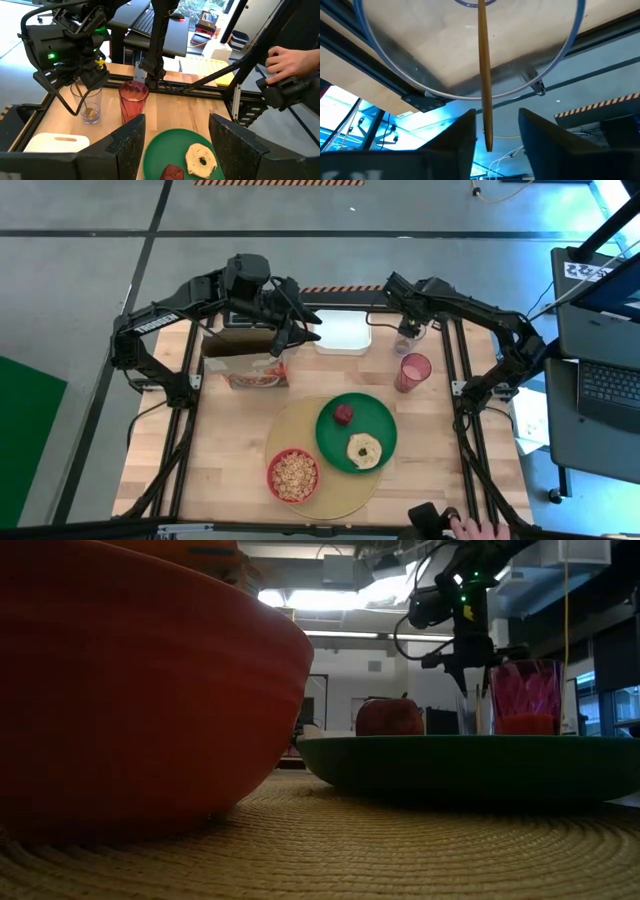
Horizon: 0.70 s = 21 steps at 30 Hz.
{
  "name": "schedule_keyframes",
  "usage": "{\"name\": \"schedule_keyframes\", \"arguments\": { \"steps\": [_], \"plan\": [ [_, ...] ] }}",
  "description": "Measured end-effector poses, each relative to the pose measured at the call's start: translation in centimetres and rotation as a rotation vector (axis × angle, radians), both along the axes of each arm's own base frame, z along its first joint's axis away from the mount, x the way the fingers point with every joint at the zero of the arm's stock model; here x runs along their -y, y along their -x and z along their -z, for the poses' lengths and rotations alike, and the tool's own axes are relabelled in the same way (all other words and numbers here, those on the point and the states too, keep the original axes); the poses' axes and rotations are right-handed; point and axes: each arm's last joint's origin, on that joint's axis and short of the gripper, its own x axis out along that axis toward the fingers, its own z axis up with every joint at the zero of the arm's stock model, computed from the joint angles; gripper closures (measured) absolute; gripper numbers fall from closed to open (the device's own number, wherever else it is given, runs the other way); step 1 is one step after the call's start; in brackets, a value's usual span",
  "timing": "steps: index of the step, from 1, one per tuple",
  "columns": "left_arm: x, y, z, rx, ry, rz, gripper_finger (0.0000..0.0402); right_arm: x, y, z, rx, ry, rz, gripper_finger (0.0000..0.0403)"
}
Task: Arrange a breakfast setting
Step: Put the gold spoon on the brown placemat to the right of the orange bowl
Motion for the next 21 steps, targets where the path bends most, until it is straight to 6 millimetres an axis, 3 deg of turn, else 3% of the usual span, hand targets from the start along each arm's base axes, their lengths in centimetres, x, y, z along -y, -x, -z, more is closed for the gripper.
{"name": "schedule_keyframes", "arguments": {
  "steps": [7, 21],
  "plan": [
    [0.00, 0.00, 0.00, 0.000, 0.000, 0.000, 0.0189, -0.87, -0.80, -0.02, 0.008, 0.013, -0.018, 0.0307],
    [0.00, 0.00, 0.00, 0.000, 0.003, -0.001, 0.0189, -0.97, -0.54, -0.11, -0.043, 0.079, 0.037, 0.0357]
  ]
}}
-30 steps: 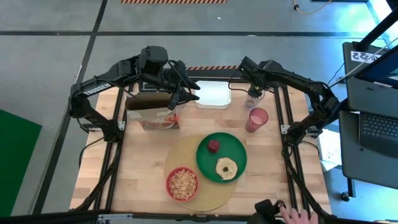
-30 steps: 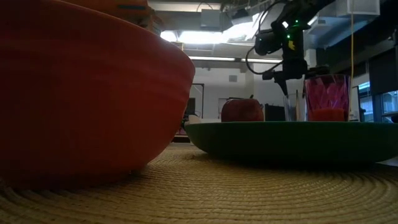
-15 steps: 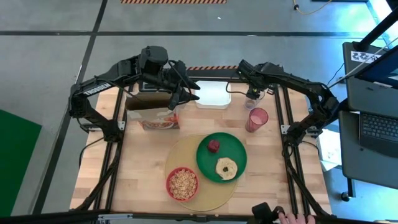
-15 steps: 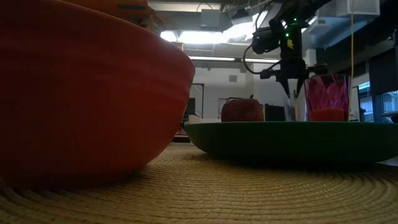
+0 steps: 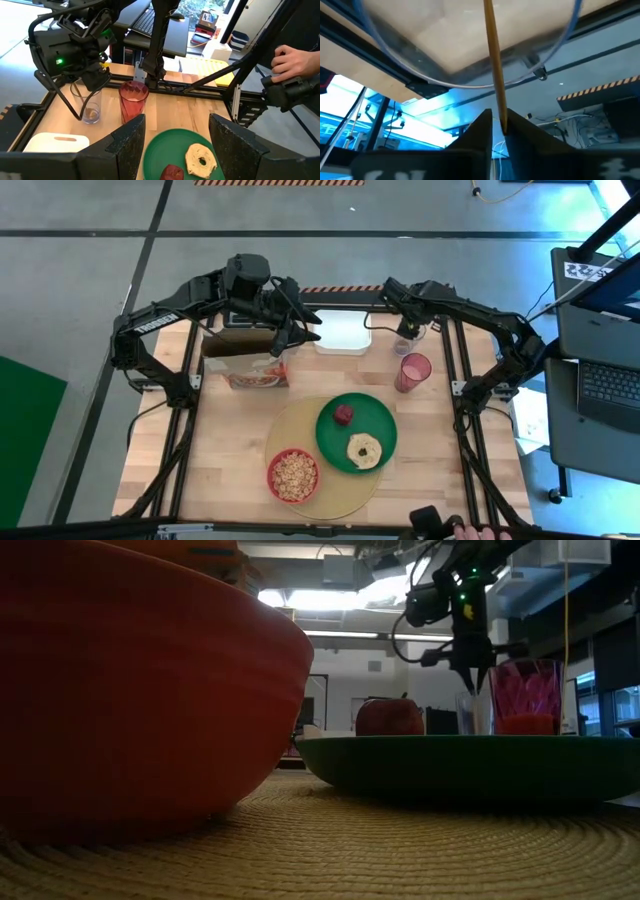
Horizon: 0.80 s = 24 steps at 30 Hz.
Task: Arrange a breakfast setting
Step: Put the gold spoon on the brown placemat to the right of the orange bowl
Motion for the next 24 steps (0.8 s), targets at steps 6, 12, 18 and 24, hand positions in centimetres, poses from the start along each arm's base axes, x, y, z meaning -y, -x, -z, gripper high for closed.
{"name": "schedule_keyframes", "arguments": {
  "steps": [6, 12, 18, 24],
  "plan": [
    [0.0, 0.0, 0.0, 0.000, 0.000, 0.000, 0.0189, -0.2, 0.3, 0.0, -0.005, -0.016, 0.038, 0.0389],
    [0.0, 0.0, 0.0, 0.000, 0.000, 0.000, 0.0189, -0.7, 0.3, 0.0, -0.024, -0.011, 0.052, 0.0380],
    [0.0, 0.0, 0.0, 0.000, -0.002, 0.001, 0.0189, -2.0, -0.8, -0.1, -0.040, 0.018, -0.011, 0.0382],
    [0.0, 0.0, 0.0, 0.000, -0.003, 0.001, 0.0189, -3.4, -1.7, -0.1, -0.040, 0.021, -0.069, 0.0383]
  ]
}}
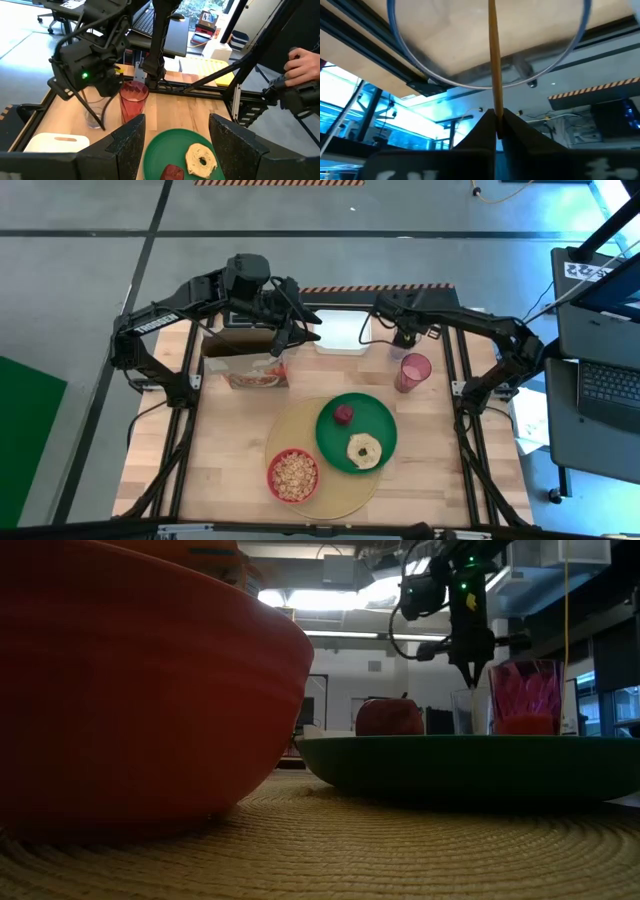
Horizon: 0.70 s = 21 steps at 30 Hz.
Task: Arrange a breakfast setting
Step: Put the gold spoon on the brown placemat to the right of the orange bowl
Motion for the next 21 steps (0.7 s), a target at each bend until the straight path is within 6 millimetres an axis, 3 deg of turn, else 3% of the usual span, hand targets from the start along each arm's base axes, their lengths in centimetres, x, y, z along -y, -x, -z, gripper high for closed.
{"name": "schedule_keyframes", "arguments": {
  "steps": [15, 21],
  "plan": [
    [0.0, 0.0, 0.0, 0.000, 0.000, 0.002, 0.0189, -1.0, -0.3, -0.1, 0.000, 0.077, 0.048, 0.0381],
    [0.0, 0.0, 0.0, 0.000, 0.001, 0.003, 0.0189, -1.1, -0.3, -1.5, 0.022, 0.062, 0.072, 0.0390]
  ]
}}
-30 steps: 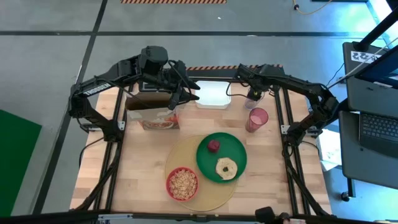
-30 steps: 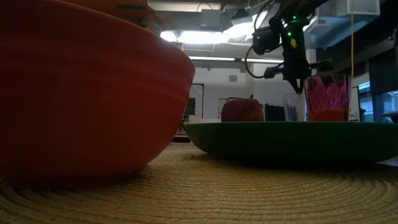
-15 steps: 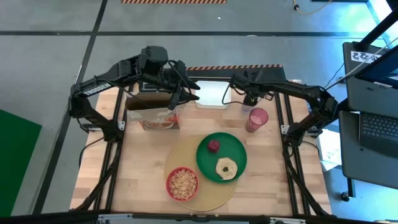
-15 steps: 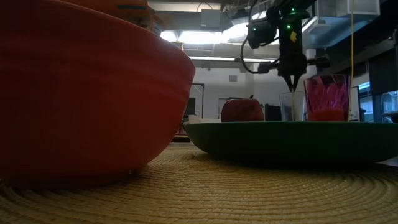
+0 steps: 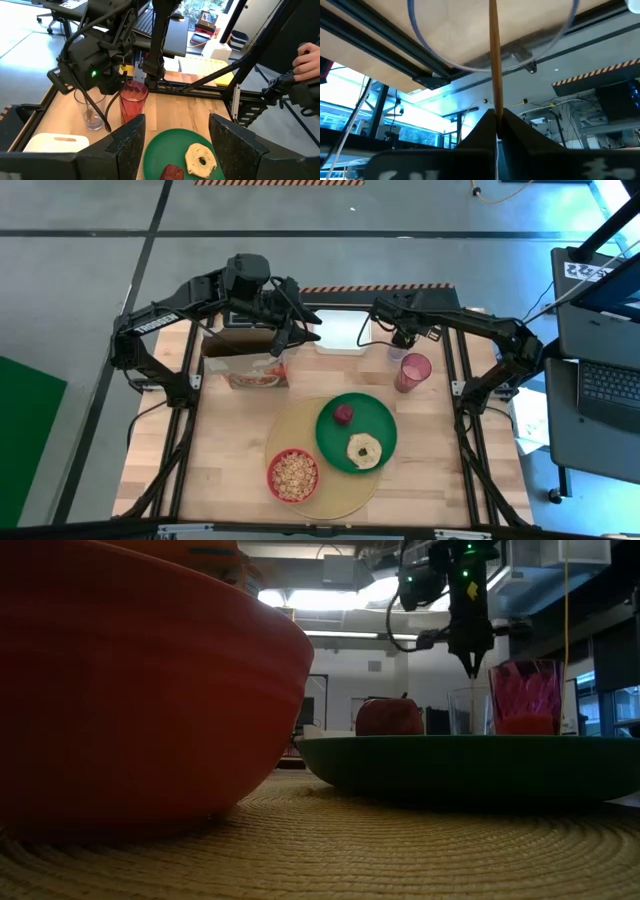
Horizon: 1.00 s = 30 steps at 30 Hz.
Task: Arrange a breakfast setting
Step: Put the gold spoon on the brown placemat to the right of the orange bowl
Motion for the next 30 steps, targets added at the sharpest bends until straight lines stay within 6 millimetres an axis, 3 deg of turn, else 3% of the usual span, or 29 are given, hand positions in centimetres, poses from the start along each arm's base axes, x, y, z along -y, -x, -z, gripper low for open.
{"name": "schedule_keyframes", "arguments": {
  "steps": [6, 16, 30],
  "plan": [
    [0.0, 0.0, 0.0, 0.000, 0.000, 0.001, 0.0189, -0.3, -0.5, -2.2, 0.036, 0.039, -0.021, 0.0391],
    [0.0, 0.0, -0.1, 0.008, 0.004, -0.004, 0.0189, -3.1, -0.9, -6.3, 0.036, 0.021, -0.126, 0.0384],
    [-0.1, -0.2, -0.4, 0.045, -0.005, -0.005, 0.0189, -5.1, -1.3, -10.0, 0.168, 0.094, -0.141, 0.0393]
  ]
}}
